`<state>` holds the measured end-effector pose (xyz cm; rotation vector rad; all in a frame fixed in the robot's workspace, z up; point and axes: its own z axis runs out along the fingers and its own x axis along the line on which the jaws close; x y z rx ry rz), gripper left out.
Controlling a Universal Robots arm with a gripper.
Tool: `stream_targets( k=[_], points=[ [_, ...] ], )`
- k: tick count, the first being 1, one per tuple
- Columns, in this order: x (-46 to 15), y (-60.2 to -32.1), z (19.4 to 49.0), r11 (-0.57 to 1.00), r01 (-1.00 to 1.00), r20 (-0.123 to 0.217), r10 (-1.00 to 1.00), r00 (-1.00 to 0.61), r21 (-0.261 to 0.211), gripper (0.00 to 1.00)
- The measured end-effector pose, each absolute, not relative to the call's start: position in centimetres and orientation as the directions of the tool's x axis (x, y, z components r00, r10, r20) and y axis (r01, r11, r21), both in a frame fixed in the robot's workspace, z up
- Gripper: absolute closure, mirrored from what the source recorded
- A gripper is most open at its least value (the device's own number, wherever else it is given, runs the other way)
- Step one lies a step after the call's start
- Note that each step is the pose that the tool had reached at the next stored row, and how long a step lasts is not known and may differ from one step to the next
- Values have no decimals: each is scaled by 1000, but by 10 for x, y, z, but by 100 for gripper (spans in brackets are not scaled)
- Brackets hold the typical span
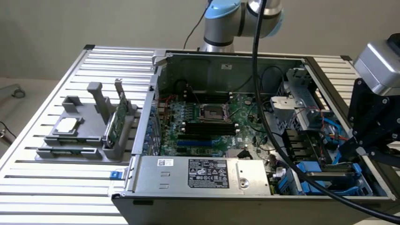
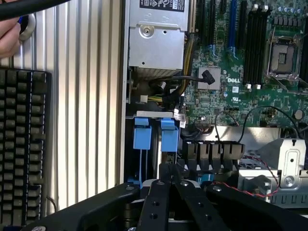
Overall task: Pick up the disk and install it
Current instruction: 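Insert the disk into the insertion slot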
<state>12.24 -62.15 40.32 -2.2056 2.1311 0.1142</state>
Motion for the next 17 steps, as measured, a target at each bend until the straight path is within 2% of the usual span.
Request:
stream_targets(
  k=[3, 5, 7, 8, 15, 17],
  points=[
    [126, -621, 398, -38, -999, -104, -994, 38, 0, 88],
    [128, -621, 394, -40, -999, -104, -994, 40, 0, 76],
    [129, -622, 390, -42, -999, -104, -994, 42, 0, 76],
    [130, -622, 389, -44, -999, -104, -994, 43, 0, 69],
    [136, -621, 376, -53, -999, -104, -993, 52, 0, 71],
    [137, -622, 372, -55, -998, -104, -993, 55, 0, 84]
  ],
)
